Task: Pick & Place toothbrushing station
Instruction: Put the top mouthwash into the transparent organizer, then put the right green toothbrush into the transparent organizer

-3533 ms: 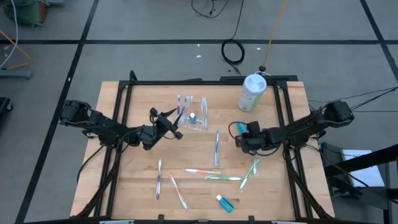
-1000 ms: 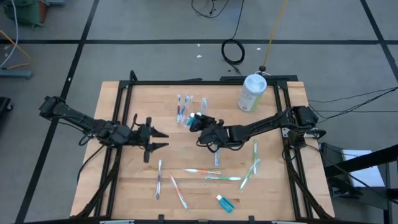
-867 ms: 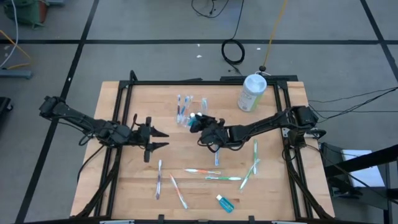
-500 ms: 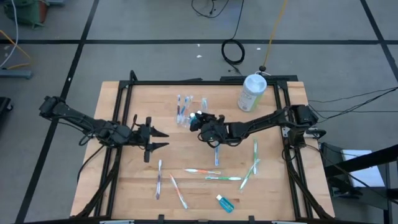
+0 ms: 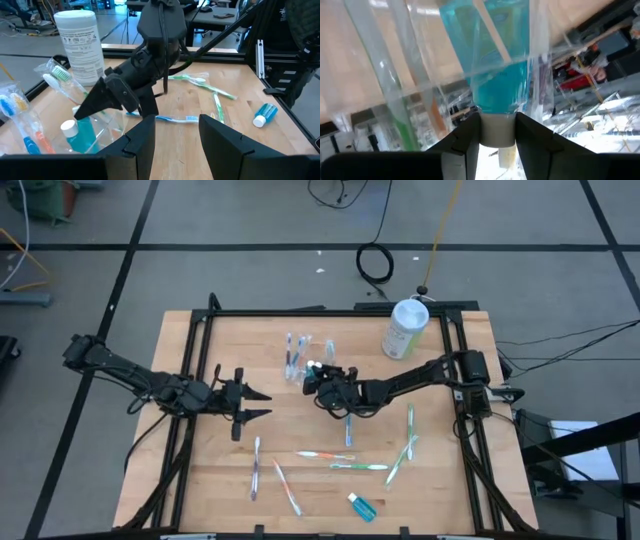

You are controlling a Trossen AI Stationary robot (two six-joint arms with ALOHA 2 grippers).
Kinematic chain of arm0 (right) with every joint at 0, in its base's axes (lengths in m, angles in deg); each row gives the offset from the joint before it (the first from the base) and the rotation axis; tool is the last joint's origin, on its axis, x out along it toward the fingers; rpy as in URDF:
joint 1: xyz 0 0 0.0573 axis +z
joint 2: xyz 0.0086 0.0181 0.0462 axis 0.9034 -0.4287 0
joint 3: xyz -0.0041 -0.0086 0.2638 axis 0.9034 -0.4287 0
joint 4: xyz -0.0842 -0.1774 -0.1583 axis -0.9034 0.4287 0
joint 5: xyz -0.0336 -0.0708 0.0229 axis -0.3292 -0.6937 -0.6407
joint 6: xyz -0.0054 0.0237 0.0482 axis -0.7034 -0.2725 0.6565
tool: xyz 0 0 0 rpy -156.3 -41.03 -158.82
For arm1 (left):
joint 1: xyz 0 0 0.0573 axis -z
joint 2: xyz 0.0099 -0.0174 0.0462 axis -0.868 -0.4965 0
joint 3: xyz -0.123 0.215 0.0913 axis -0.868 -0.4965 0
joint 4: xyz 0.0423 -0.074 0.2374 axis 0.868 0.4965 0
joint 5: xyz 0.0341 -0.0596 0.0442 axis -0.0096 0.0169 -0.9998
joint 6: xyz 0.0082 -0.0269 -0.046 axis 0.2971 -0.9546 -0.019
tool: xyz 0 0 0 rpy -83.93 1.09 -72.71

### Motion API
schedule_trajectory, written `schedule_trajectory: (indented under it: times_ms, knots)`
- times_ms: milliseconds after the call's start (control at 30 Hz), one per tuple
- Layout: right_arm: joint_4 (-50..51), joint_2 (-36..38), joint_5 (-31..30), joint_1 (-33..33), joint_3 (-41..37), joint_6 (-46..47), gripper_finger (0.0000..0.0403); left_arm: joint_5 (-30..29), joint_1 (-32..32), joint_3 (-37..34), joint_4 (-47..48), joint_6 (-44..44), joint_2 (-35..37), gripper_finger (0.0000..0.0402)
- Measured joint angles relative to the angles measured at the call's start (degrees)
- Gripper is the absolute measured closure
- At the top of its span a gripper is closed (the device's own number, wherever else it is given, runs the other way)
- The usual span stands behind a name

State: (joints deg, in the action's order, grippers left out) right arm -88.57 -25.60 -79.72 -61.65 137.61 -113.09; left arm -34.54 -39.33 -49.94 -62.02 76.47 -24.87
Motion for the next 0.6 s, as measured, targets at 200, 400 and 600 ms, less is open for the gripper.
schedule_trajectory:
  times_ms: [200,400,600]
  knots:
    - [0.1,0.0,4.8,0.0,0.0,3.5,0.0296,0.0,0.0,0.0,0.0,0.0,0.0,0.0245]
    - [-0.2,0.0,8.2,0.0,0.1,7.1,0.0276,0.0,0.0,0.0,0.0,0.0,0.0,0.0245]
    - [-0.4,0.1,8.1,0.0,0.1,9.5,0.0245,0.0,0.0,0.0,0.0,0.0,0.0,0.0245]
